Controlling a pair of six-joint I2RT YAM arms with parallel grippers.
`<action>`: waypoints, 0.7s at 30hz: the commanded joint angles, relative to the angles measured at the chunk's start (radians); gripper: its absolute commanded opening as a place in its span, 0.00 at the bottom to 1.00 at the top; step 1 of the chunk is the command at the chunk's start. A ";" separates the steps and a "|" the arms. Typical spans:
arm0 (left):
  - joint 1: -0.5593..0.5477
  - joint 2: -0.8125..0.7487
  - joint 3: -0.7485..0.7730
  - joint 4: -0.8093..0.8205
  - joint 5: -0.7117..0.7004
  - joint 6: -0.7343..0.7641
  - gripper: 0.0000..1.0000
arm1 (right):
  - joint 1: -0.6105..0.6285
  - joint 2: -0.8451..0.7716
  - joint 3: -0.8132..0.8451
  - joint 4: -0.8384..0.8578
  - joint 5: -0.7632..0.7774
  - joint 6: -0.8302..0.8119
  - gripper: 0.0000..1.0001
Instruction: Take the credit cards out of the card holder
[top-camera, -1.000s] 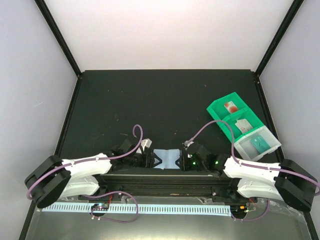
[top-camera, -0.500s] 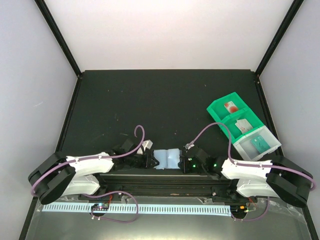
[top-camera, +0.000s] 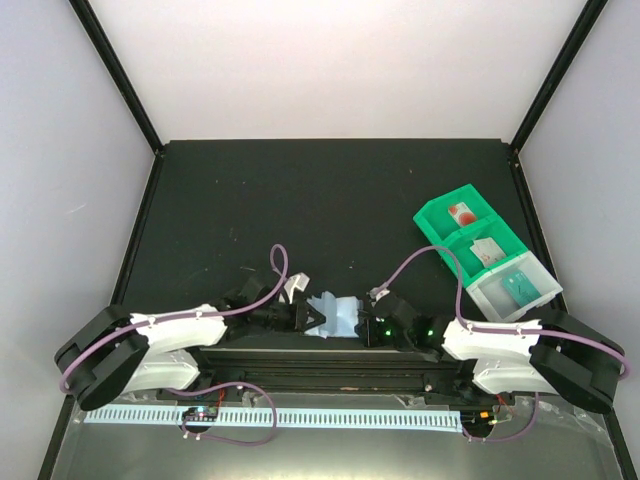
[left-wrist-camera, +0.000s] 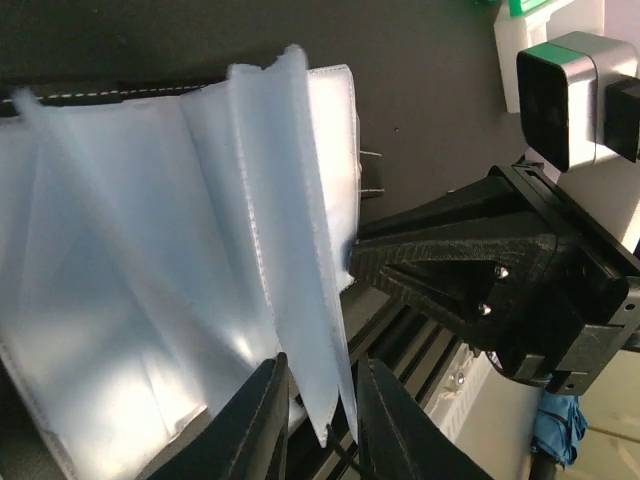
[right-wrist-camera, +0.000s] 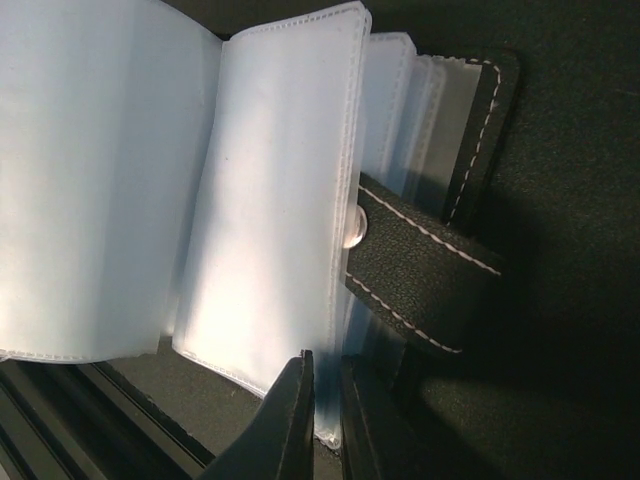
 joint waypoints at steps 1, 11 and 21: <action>-0.007 0.043 0.034 0.084 0.007 -0.042 0.19 | 0.014 0.009 -0.037 0.005 0.000 0.011 0.11; -0.090 0.139 0.088 0.276 0.043 -0.108 0.28 | 0.014 -0.161 -0.080 -0.040 0.081 0.036 0.15; -0.045 0.013 0.091 -0.062 -0.120 -0.004 0.52 | 0.014 -0.388 -0.058 -0.198 0.108 0.039 0.25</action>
